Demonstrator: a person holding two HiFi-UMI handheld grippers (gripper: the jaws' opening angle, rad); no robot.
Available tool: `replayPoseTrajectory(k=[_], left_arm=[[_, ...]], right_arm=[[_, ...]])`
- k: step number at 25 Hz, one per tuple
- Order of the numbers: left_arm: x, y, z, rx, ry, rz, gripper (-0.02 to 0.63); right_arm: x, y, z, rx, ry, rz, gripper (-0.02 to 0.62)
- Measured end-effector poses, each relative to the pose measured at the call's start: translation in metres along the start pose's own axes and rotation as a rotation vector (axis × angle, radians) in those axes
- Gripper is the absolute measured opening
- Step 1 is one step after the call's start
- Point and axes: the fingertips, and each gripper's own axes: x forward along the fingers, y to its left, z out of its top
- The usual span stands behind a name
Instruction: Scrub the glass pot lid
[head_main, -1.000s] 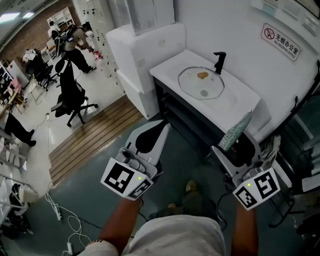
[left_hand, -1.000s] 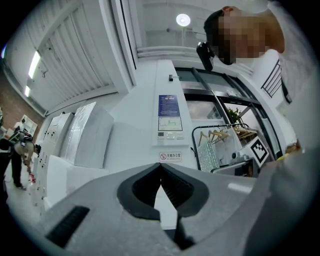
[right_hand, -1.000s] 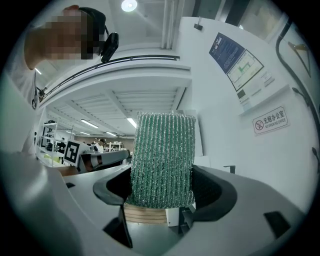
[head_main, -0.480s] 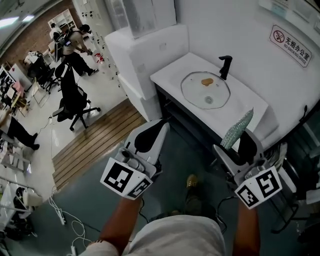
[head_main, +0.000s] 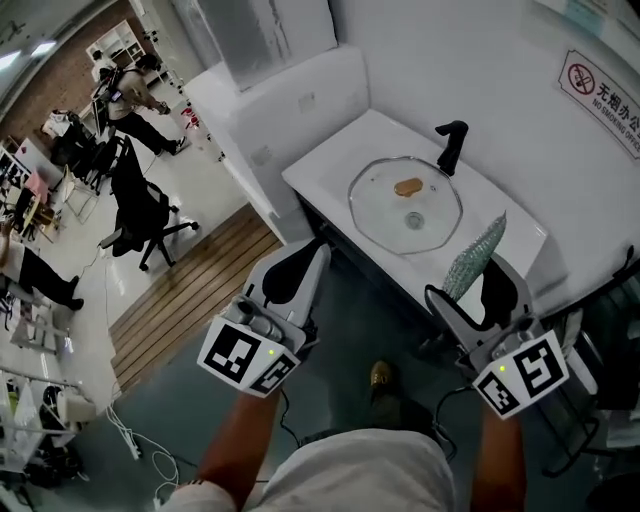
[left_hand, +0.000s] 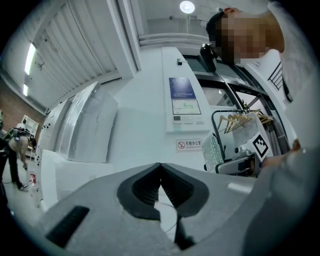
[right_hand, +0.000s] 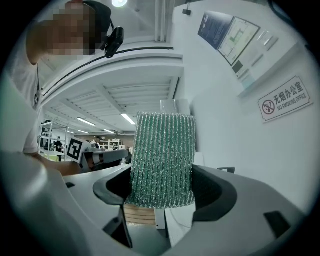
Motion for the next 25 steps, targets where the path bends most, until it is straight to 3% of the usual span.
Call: replayPoseTrajectory(k=[12,25], left_arm=[[0.098,0.051,-0.051,-0.007,0.108,0.081,0.015],[0.144,0.087,-0.11,0.006,0.28,0.12,0.017]], right_arm=[[0.067,-0.096,-0.023,-0.006,0.123,0.084,0.348],[0.098,-0.121,-0.043,-0.014,0.222,0.099,0.348]])
